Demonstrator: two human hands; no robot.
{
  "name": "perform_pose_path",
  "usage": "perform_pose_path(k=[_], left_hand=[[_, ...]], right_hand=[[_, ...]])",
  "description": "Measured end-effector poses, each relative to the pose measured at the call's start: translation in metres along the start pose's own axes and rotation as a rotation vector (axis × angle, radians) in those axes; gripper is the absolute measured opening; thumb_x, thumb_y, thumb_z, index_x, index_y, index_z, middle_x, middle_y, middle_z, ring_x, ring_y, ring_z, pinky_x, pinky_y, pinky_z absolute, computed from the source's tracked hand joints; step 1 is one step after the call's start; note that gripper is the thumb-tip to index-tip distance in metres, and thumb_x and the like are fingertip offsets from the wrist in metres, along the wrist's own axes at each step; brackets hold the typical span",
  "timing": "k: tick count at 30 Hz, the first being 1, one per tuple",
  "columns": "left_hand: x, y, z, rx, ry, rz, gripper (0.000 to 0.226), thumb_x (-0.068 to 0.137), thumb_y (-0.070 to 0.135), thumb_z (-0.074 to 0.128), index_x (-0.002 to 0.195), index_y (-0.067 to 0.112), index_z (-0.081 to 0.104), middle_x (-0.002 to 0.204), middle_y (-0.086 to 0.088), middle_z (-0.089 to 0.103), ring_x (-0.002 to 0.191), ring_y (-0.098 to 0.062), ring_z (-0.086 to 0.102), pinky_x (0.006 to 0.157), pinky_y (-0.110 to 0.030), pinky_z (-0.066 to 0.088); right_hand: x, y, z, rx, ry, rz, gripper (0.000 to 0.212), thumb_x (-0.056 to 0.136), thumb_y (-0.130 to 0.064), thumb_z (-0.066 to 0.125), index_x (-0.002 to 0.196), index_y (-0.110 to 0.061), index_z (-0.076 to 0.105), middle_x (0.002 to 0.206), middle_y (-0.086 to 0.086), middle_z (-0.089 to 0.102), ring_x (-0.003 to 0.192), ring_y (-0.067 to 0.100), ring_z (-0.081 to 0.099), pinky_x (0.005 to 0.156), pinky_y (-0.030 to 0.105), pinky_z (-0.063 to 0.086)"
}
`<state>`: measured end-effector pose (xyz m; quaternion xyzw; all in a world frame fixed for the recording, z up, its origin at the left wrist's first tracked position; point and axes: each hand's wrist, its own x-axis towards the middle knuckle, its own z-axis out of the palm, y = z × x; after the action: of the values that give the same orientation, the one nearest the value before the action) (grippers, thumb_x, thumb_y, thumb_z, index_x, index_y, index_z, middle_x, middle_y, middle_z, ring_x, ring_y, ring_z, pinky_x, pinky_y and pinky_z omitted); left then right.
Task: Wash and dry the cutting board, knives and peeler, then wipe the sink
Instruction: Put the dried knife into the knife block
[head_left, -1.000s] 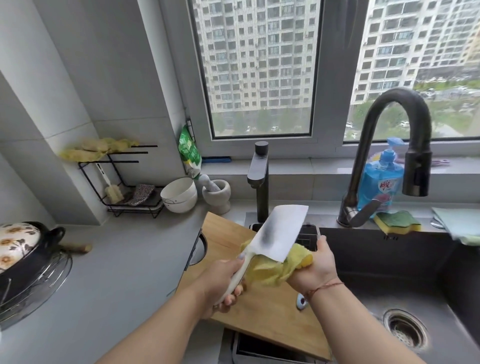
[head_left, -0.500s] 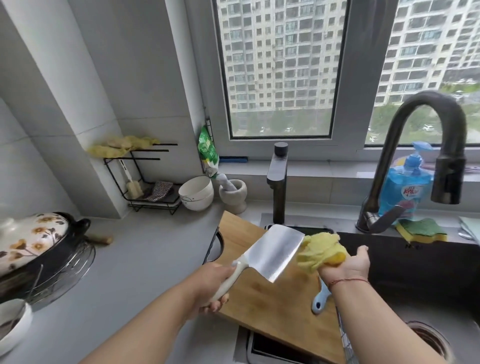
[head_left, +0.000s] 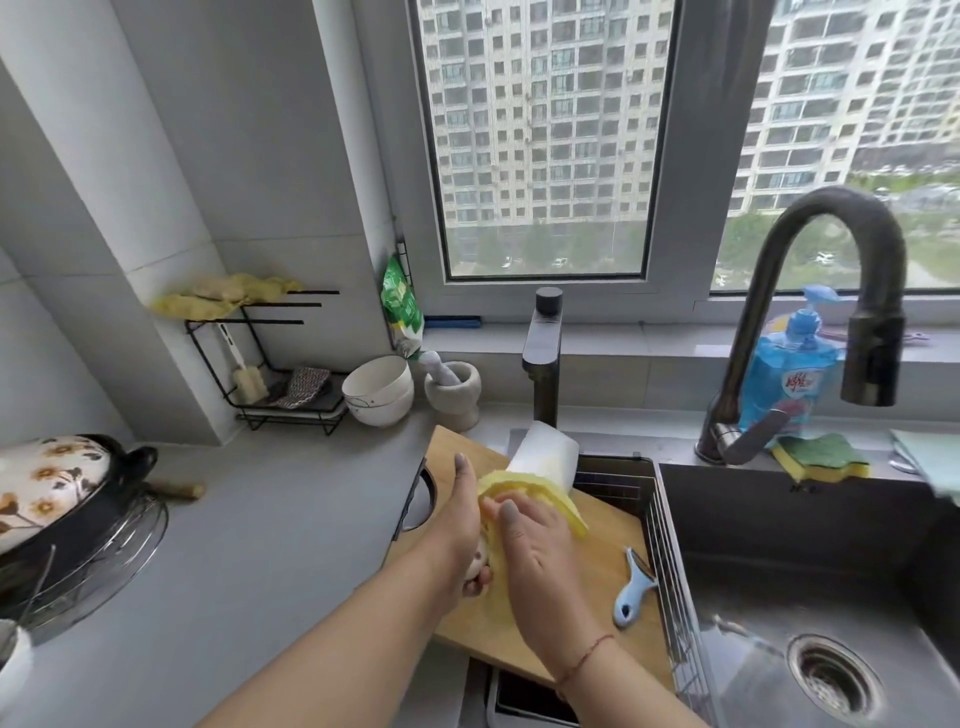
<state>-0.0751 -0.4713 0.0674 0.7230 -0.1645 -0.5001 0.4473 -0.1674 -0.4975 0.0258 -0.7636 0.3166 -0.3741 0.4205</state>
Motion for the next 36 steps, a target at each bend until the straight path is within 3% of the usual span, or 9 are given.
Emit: perform_pose_path(k=[5,9,13,18,24,27,30,33,36], left_hand=[[0.000,0.001,0.001,-0.025,0.064,0.054,0.068,0.095,0.069,0.013,0.070,0.021,0.056,0.053,0.000,0.047,0.047,-0.012,0.042,0.051,-0.023,0.032],[0.007,-0.003,-0.006,0.015,-0.004,0.010,0.039,0.099,0.043,0.043,0.084,0.014,0.064,0.055,-0.001,0.053,0.042,-0.011,0.042,0.048,-0.021,0.034],[0.006,-0.004,-0.008,0.079,-0.028,0.099,0.025,0.092,0.031,0.063,0.104,0.010,0.061,0.065,-0.003,0.050,0.046,-0.009,0.045,0.043,-0.019,0.041],[0.006,-0.009,-0.002,0.571,0.231,0.340,0.019,0.071,0.026,0.079,0.085,0.025,0.066,0.077,0.005,0.066,0.061,-0.011,0.060,0.052,-0.024,0.047],[-0.002,-0.003,0.006,0.723,0.386,0.532,0.014,0.077,0.026,0.060,0.067,0.016,0.061,0.069,0.005,0.064,0.064,-0.016,0.058,0.052,-0.025,0.042],[-0.004,-0.006,0.001,0.812,0.422,0.535,0.011,0.074,0.021,0.067,0.083,0.026,0.065,0.093,0.011,0.057,0.079,-0.013,0.053,0.061,-0.022,0.040],[-0.006,-0.009,-0.008,0.826,0.425,0.553,0.026,0.073,0.014,0.065,0.095,0.028,0.064,0.104,0.012,0.054,0.088,-0.011,0.052,0.071,-0.022,0.044],[-0.010,-0.011,-0.020,0.827,0.448,0.548,0.026,0.072,0.016,0.067,0.095,0.028,0.063,0.100,0.013,0.052,0.087,-0.011,0.053,0.069,-0.021,0.042],[-0.011,-0.011,-0.028,0.781,0.483,0.493,0.026,0.068,0.024,0.075,0.092,0.028,0.065,0.097,0.012,0.057,0.084,-0.011,0.055,0.066,-0.020,0.041]], right_hand=[[-0.006,-0.004,-0.016,0.353,0.016,0.194,0.067,0.091,-0.068,0.027,0.082,-0.026,0.079,0.093,-0.018,0.071,0.096,0.004,0.063,0.092,0.033,0.045],[-0.002,0.010,-0.047,0.816,0.140,0.492,0.071,0.090,-0.060,0.034,0.087,-0.003,0.077,0.096,0.022,0.072,0.098,0.039,0.066,0.096,0.057,0.047],[0.011,0.013,-0.075,0.908,0.280,0.528,0.071,0.098,-0.055,0.026,0.101,0.001,0.071,0.099,0.029,0.069,0.095,0.041,0.066,0.092,0.056,0.049],[0.012,0.009,-0.059,0.557,0.192,0.253,0.072,0.092,-0.059,0.026,0.086,-0.010,0.078,0.099,0.003,0.073,0.099,0.020,0.066,0.097,0.048,0.048],[0.003,0.014,-0.020,0.073,0.101,-0.018,0.055,0.084,-0.079,0.014,0.073,-0.062,0.066,0.098,-0.040,0.061,0.108,-0.015,0.046,0.090,0.001,0.027],[0.017,0.030,-0.030,-0.019,0.110,0.055,0.061,0.092,-0.062,0.015,0.083,-0.043,0.072,0.091,-0.029,0.064,0.104,-0.009,0.050,0.090,0.011,0.031],[0.036,0.058,-0.050,-0.070,0.144,0.247,0.074,0.098,-0.054,0.017,0.099,-0.006,0.074,0.103,0.008,0.070,0.103,0.026,0.060,0.080,0.030,0.040],[0.047,0.077,-0.065,-0.159,0.118,0.481,0.066,0.104,-0.042,0.017,0.110,0.003,0.065,0.115,0.021,0.064,0.104,0.032,0.056,0.080,0.032,0.035],[0.047,0.079,-0.061,-0.485,0.008,0.407,0.054,0.102,-0.034,0.015,0.102,-0.005,0.062,0.110,0.015,0.063,0.100,0.030,0.055,0.079,0.033,0.036]])
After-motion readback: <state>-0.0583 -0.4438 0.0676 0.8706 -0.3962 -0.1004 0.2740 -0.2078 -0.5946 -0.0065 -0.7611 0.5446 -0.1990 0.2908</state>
